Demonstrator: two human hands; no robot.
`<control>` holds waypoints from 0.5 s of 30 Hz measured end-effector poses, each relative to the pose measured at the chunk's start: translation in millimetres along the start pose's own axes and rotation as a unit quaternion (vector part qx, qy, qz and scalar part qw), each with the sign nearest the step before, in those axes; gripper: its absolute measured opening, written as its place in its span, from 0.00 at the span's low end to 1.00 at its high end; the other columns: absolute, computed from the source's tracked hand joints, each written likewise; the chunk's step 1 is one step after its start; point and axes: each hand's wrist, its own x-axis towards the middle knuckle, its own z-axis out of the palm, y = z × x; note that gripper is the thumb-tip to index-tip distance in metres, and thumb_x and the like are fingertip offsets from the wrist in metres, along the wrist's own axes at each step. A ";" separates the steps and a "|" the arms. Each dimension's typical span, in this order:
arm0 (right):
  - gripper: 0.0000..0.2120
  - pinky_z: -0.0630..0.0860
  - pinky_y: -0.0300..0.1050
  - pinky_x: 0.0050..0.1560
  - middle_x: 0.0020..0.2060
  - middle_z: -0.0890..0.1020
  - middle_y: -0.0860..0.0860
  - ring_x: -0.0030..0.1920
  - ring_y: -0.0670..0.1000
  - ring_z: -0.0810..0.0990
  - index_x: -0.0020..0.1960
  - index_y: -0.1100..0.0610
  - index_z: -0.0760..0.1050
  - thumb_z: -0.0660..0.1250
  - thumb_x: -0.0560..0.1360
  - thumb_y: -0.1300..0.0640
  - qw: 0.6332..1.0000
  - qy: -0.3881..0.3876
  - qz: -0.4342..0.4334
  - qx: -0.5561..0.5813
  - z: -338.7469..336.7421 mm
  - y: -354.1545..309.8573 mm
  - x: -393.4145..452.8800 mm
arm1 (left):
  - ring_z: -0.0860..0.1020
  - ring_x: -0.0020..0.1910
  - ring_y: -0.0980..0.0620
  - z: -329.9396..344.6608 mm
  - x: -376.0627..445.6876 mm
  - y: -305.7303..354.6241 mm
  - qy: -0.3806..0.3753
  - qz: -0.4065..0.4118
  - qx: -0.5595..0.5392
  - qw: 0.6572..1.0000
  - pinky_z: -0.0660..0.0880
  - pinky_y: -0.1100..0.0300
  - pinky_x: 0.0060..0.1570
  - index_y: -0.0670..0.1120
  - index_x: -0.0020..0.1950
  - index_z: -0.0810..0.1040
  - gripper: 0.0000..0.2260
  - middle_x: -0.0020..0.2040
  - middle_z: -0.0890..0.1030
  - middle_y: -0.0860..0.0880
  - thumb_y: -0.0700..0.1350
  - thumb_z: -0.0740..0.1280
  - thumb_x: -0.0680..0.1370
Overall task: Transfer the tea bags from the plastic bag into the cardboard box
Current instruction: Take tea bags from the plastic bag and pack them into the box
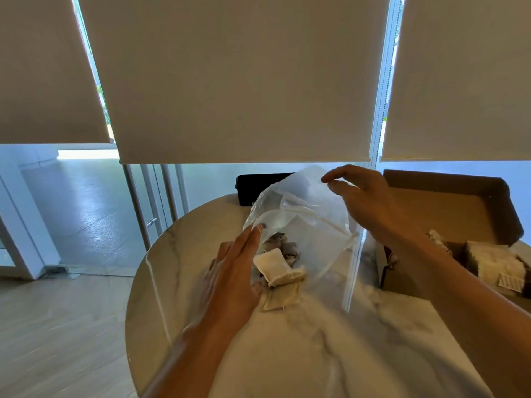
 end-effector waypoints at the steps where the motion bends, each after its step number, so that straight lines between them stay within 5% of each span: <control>1: 0.12 0.68 0.38 0.59 0.54 0.78 0.39 0.61 0.43 0.74 0.42 0.45 0.80 0.64 0.77 0.60 0.999 -0.025 -0.023 0.025 -6.4 -5.9 -11.6 | 0.62 0.68 0.56 -0.3 0.4 -0.6 -0.001 0.002 -0.002 1.000 0.69 0.59 0.61 0.59 0.76 0.50 0.42 0.73 0.62 0.58 0.47 0.73 0.71; 5: 0.10 0.66 0.33 0.56 0.63 0.70 0.35 0.61 0.38 0.70 0.42 0.42 0.81 0.67 0.75 0.57 0.975 -0.177 -0.083 -0.106 -15.3 -3.5 -54.3 | 0.63 0.67 0.56 -0.3 0.6 -1.4 -0.008 0.016 0.020 1.000 0.69 0.59 0.61 0.58 0.75 0.53 0.40 0.73 0.62 0.58 0.47 0.74 0.70; 7: 0.11 0.69 0.35 0.58 0.66 0.65 0.36 0.64 0.41 0.67 0.52 0.38 0.78 0.67 0.76 0.54 0.947 -0.218 -0.082 -0.221 -13.3 7.0 -64.7 | 0.64 0.67 0.56 -0.1 0.0 -0.9 -0.008 0.022 0.021 0.999 0.67 0.60 0.60 0.57 0.75 0.58 0.38 0.74 0.62 0.59 0.44 0.73 0.70; 10: 0.24 0.68 0.39 0.65 0.71 0.62 0.39 0.69 0.45 0.64 0.70 0.39 0.65 0.65 0.77 0.56 0.934 -0.235 -0.060 -0.261 -8.9 17.1 -70.6 | 0.67 0.62 0.55 -3.6 -0.5 3.8 0.045 0.018 -0.009 0.999 0.69 0.56 0.57 0.58 0.65 0.74 0.28 0.69 0.69 0.58 0.38 0.71 0.69; 15: 0.31 0.64 0.35 0.64 0.72 0.59 0.38 0.70 0.46 0.63 0.74 0.39 0.56 0.64 0.78 0.59 0.944 -0.234 -0.044 -0.229 -9.0 21.7 -73.7 | 0.65 0.62 0.58 -12.3 -5.4 26.3 0.080 0.069 -0.050 0.993 0.63 0.59 0.57 0.57 0.46 0.81 0.11 0.60 0.69 0.63 0.48 0.70 0.65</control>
